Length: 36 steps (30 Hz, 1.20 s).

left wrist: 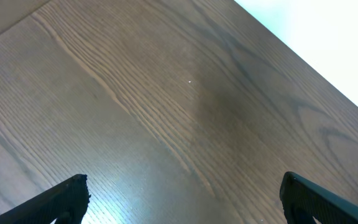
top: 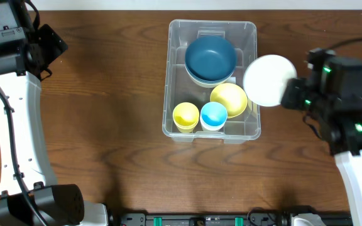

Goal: Pack container
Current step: 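Lift the white bowl and place it onto the yellow bowl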

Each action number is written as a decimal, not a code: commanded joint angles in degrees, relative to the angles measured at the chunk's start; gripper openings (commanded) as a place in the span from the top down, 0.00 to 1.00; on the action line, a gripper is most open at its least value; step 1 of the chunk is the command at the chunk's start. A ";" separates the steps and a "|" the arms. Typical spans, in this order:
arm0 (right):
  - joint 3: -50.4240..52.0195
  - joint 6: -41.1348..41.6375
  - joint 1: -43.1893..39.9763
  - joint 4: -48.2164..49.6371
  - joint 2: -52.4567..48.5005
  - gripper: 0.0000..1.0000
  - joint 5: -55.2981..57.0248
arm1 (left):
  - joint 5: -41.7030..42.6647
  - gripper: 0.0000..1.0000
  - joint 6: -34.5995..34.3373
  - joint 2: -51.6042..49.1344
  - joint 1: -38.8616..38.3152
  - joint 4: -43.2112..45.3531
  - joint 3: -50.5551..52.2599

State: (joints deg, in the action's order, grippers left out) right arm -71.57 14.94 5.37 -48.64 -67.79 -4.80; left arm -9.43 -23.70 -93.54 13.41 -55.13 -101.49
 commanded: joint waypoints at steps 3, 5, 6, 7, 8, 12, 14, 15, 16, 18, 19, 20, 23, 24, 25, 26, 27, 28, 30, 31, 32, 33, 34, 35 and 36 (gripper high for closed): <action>-3.48 0.81 6.62 0.02 -9.20 0.99 6.19 | -0.70 0.02 0.76 0.31 0.17 -0.13 -0.26; -3.82 0.44 8.33 0.50 -13.18 0.99 6.49 | -0.70 0.02 0.76 0.31 0.17 -0.11 -0.26; -3.82 0.44 8.92 0.87 -14.82 0.99 6.51 | -0.70 0.02 0.76 0.31 0.17 -0.11 -0.26; -3.82 0.42 9.42 1.33 -16.44 0.99 6.56 | -0.70 0.02 0.76 0.31 0.17 -0.11 -0.26; -3.82 0.44 9.94 1.86 -18.40 0.99 6.97 | -0.70 0.02 0.76 0.31 0.17 -0.11 -0.26; -3.82 0.46 10.29 2.34 -22.51 0.99 7.63 | -0.70 0.02 0.76 0.31 0.17 -0.11 -0.26; -3.82 0.44 10.29 2.03 -23.52 0.99 7.56 | -0.70 0.02 0.76 0.31 0.17 -0.11 -0.26; -3.82 0.46 10.29 1.62 -23.89 0.99 7.56 | -0.70 0.02 0.76 0.31 0.17 -0.13 -0.26; -3.82 0.46 10.34 1.22 -23.98 0.99 7.56 | -0.70 0.02 0.76 0.31 0.17 -0.13 -0.26; -3.80 0.42 10.38 0.33 -24.00 0.99 7.58 | -0.70 0.02 0.76 0.31 0.17 -0.13 -0.26; -3.80 0.11 10.40 -0.07 -24.00 0.99 7.58 | -0.70 0.02 0.76 0.31 0.17 -0.13 -0.26; -3.80 -0.46 10.40 -0.33 -24.00 0.99 7.56 | -0.70 0.02 0.76 0.31 0.17 -0.13 -0.26; -3.80 -1.22 10.40 -0.83 -24.00 0.82 7.15 | -0.70 0.02 0.76 0.31 0.17 -0.13 -0.26; -3.80 -1.57 10.40 -0.79 -23.98 0.70 6.86 | -0.70 0.02 0.76 0.31 0.17 -0.11 -0.26; -3.80 -1.75 10.40 -0.52 -23.98 0.64 6.73 | -0.70 0.02 0.76 0.31 0.17 -0.11 -0.26; -3.80 -1.75 10.40 -0.28 -23.98 0.60 6.71 | -0.70 0.02 0.76 0.31 0.17 -0.13 -0.26; -3.80 -1.73 10.40 0.07 -23.98 0.58 6.71 | -0.70 0.02 0.76 0.31 0.17 -0.13 -0.26; -3.82 -1.73 10.40 0.42 -23.93 0.58 6.71 | -0.70 0.02 0.76 0.31 0.17 -0.11 -0.26; -3.87 -1.73 10.40 0.92 -23.80 0.57 6.71 | -0.70 0.02 0.76 0.31 0.17 -0.13 -0.26; -3.87 -1.73 10.40 1.14 -23.71 0.57 6.71 | -0.70 0.02 0.76 0.31 0.17 -0.11 -0.26; -3.93 -1.70 10.40 1.31 -23.56 0.57 6.71 | -0.70 0.02 0.76 0.31 0.17 -0.13 -0.26; -4.11 -1.70 10.40 1.29 -23.47 0.57 6.71 | -0.70 0.02 0.76 0.31 0.17 -0.13 -0.26; -4.35 -1.70 10.40 1.16 -23.30 0.57 6.71 | -0.70 0.02 0.76 0.31 0.17 -0.11 -0.26; -4.55 -1.68 10.38 1.03 -23.02 0.57 6.73 | -0.70 0.02 0.76 0.31 0.17 -0.11 -0.26; -4.59 -1.66 10.25 1.03 -22.64 0.58 6.75 | -0.70 0.02 0.76 0.31 0.17 -0.13 -0.26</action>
State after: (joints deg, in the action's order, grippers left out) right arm -74.32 13.78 15.68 -47.53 -91.96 1.30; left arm -9.43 -23.70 -93.54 13.41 -55.16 -101.49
